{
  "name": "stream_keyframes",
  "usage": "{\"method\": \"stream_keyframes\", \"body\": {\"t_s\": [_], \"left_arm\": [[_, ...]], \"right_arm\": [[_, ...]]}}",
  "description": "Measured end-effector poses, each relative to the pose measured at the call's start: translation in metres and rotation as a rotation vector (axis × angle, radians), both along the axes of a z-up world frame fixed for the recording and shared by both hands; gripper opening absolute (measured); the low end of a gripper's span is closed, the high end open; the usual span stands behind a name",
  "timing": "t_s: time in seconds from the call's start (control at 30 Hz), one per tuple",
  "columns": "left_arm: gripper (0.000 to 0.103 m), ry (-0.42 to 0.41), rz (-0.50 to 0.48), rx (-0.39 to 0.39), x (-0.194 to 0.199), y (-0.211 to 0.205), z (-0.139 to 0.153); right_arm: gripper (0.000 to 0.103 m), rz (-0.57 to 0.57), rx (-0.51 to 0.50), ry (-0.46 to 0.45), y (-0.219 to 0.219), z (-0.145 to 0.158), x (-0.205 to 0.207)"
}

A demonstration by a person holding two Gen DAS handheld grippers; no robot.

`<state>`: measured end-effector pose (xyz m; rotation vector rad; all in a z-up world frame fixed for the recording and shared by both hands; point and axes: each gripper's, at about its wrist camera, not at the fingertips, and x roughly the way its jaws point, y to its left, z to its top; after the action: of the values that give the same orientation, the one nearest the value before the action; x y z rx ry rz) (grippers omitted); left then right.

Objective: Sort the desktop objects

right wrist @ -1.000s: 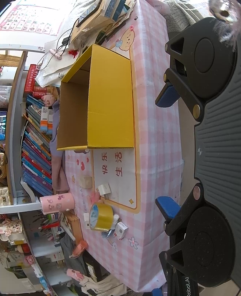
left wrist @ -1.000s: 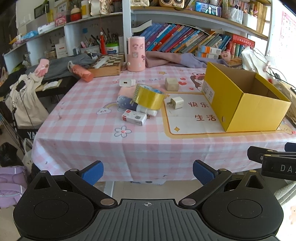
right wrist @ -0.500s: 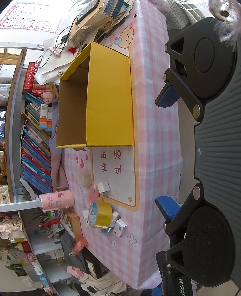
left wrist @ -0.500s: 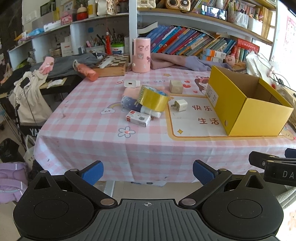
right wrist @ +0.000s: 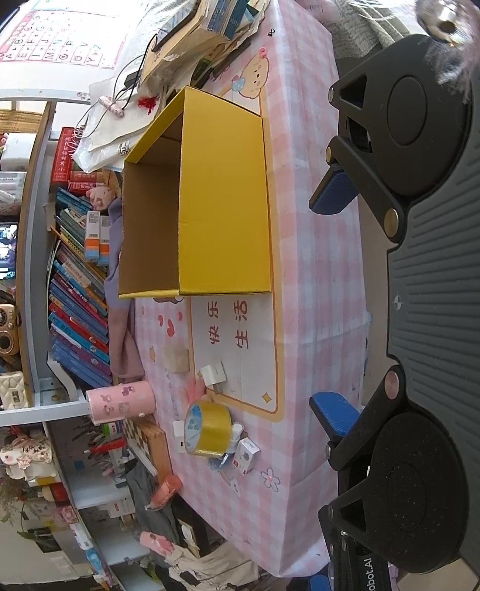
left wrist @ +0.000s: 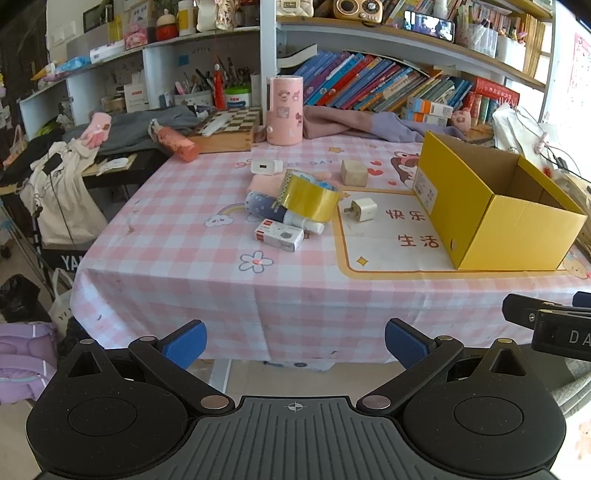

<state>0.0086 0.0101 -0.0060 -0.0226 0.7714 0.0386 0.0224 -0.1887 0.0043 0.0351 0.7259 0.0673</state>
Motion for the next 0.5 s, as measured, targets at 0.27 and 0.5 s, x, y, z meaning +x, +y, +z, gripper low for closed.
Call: {"method": "stream_keyframes", "body": {"t_s": [0.27, 0.5], "left_arm": [[0.103, 0.009, 0.032, -0.024, -0.001, 0.009, 0.0], [0.103, -0.01, 0.021, -0.025, -0.005, 0.011, 0.003]], "right_arm": [[0.103, 0.0, -0.004, -0.007, 0.002, 0.002, -0.003], [0.103, 0.02, 0.026, -0.01, 0.004, 0.004, -0.005]]}}
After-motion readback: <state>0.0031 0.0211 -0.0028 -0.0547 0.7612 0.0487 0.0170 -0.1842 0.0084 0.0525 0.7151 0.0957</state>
